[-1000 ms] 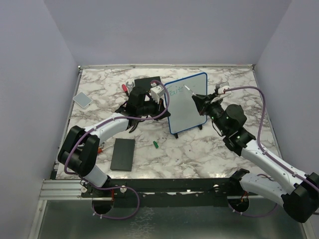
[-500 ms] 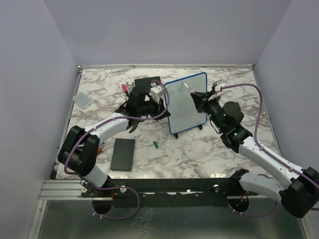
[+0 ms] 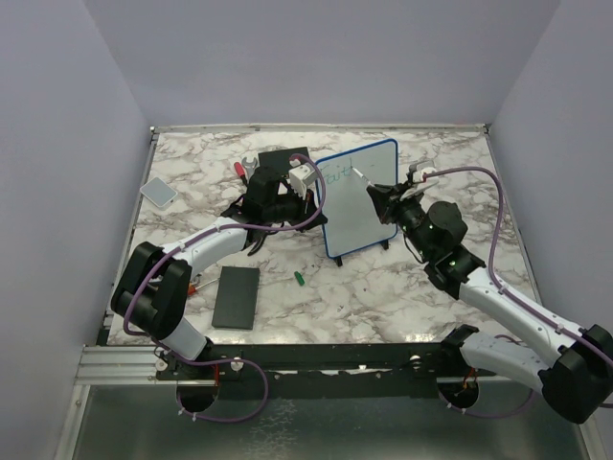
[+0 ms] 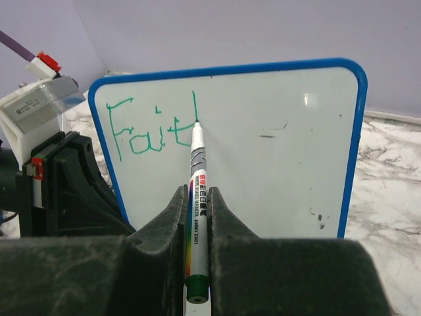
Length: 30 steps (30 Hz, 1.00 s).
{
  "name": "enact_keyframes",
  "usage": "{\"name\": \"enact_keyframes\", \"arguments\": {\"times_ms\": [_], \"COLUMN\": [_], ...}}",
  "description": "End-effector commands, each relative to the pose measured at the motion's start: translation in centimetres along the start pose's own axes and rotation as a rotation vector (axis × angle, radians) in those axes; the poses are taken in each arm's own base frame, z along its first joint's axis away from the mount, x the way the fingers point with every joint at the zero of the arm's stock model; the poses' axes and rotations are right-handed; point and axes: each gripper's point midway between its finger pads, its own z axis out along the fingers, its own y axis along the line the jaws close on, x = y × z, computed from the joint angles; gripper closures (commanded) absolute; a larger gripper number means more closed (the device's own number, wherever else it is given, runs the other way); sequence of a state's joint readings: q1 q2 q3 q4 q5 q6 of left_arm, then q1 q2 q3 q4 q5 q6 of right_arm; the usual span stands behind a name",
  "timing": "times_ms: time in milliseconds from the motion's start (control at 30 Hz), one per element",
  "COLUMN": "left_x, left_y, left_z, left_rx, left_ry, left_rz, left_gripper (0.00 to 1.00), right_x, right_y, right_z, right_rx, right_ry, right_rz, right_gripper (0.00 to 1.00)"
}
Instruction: Write a sentence on the whiteboard
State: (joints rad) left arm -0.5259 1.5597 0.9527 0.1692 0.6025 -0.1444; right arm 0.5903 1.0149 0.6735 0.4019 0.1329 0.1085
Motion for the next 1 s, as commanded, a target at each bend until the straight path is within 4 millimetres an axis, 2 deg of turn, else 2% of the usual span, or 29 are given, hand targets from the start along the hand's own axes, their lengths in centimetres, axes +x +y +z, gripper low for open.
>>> {"name": "enact_keyframes", "arguments": {"times_ms": [0, 200, 667, 967], "left_x": [2.6, 2.6, 2.5, 2.6], "left_y": [0.6, 0.5, 0.5, 0.5], "left_z": [0.1, 0.1, 0.0, 0.1], "left_rx": [-0.026, -0.025, -0.028, -0.026], "left_ry": [0.084, 0.085, 0.081, 0.083], "left_rz": [-0.016, -0.016, -0.014, -0.015], "left_gripper": [1.0, 1.0, 1.0, 1.0], "right_x": [2.4, 3.8, 5.4, 2.4], "right_y": [-0.5, -0.4, -0.5, -0.4], "right_z": [-0.9, -1.3, -2.1, -1.4], "right_rx": [0.021, 0.017, 0.024, 0.023], "right_ry": [0.062, 0.097, 0.136, 0.055], "right_rz": [0.026, 0.043, 0.067, 0.048], "right_gripper": [1.0, 0.99, 0.99, 0.99]}}
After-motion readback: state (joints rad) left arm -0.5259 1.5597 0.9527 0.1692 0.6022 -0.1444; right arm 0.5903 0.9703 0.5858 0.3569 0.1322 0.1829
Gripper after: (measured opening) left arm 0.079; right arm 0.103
